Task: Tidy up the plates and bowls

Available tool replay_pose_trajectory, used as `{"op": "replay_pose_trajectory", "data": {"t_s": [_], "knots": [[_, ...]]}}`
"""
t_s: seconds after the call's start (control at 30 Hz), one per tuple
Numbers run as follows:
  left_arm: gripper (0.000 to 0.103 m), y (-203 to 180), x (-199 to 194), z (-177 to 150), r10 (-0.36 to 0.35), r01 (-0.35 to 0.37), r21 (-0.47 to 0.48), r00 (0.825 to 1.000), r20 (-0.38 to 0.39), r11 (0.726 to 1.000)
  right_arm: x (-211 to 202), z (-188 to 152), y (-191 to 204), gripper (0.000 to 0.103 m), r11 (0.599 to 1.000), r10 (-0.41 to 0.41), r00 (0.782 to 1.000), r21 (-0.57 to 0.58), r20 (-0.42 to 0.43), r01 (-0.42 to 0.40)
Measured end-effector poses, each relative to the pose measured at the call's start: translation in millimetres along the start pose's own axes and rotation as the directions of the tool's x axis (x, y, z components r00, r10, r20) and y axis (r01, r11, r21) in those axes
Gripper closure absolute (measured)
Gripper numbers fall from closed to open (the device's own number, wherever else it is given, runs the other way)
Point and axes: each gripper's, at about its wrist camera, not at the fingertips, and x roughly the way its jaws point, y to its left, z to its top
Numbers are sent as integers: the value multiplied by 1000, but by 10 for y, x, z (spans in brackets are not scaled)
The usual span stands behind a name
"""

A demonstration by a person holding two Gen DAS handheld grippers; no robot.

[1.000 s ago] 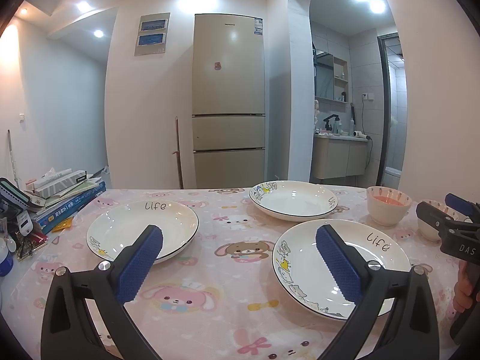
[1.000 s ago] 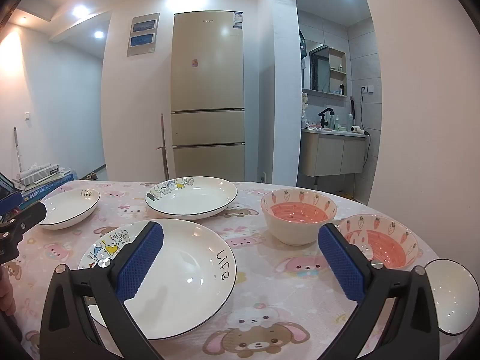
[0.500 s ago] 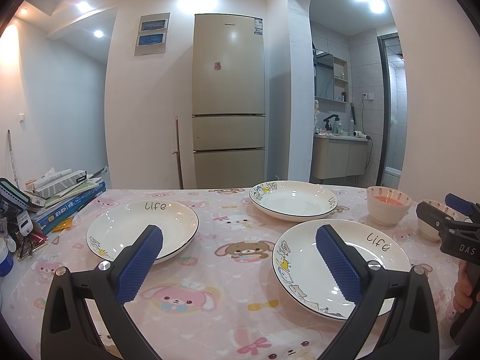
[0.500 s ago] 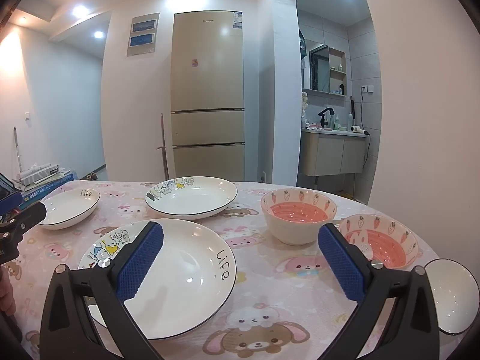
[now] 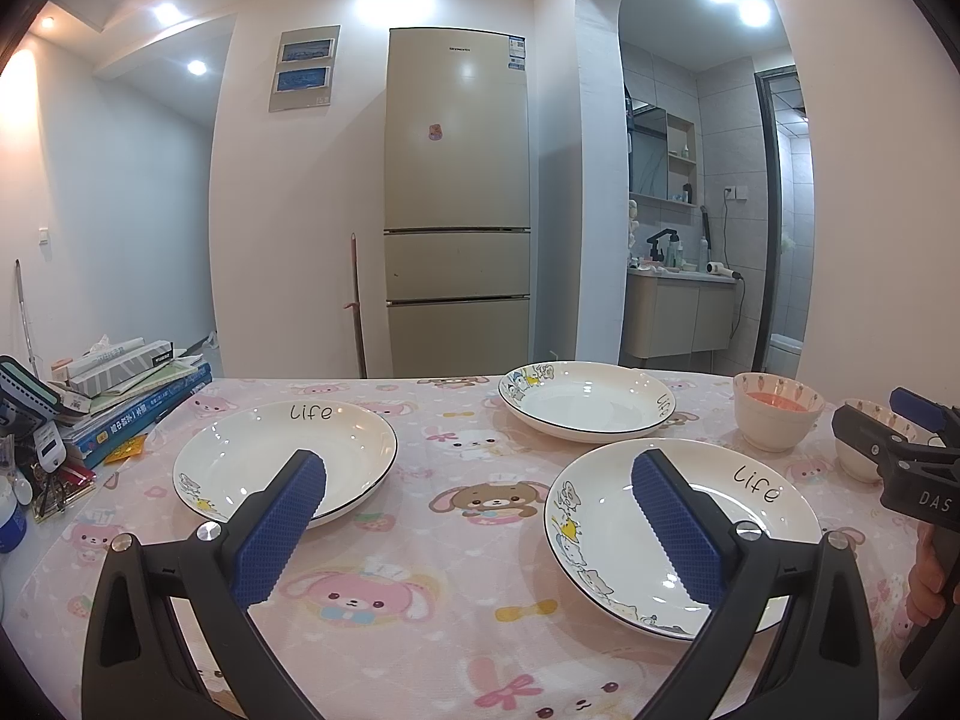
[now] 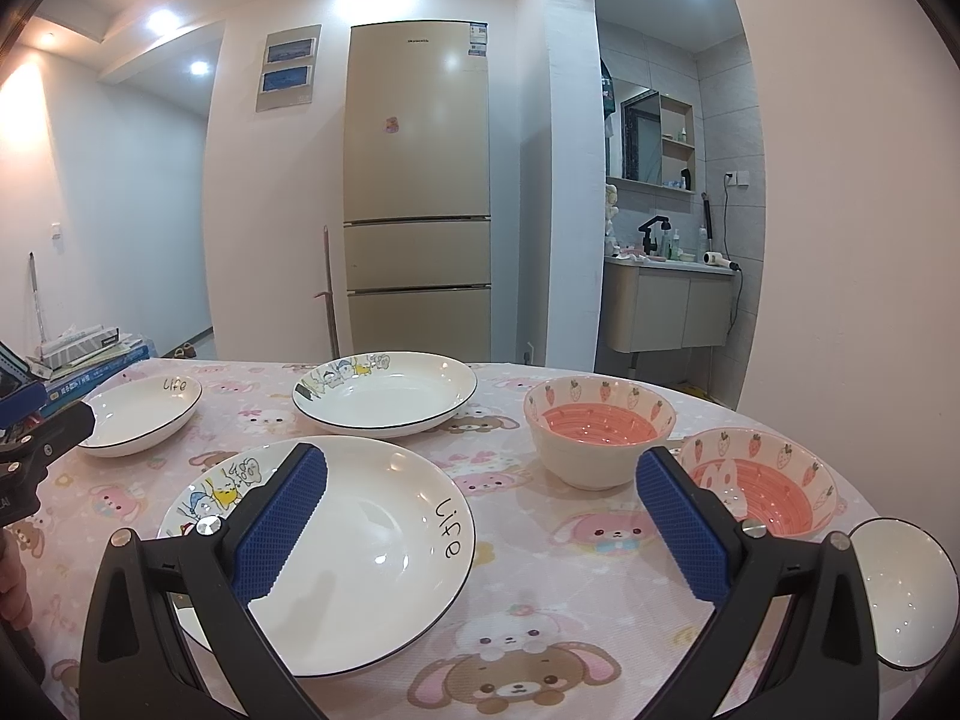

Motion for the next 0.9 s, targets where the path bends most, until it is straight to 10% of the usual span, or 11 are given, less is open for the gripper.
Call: {"op": "replay_pose_trajectory", "data": {"t_s": [0.9], "knots": [[0, 0, 0, 0, 0, 0, 0, 1000, 0, 1000, -6, 4, -15, 0, 1000, 0, 1000, 2, -2, 0]]}}
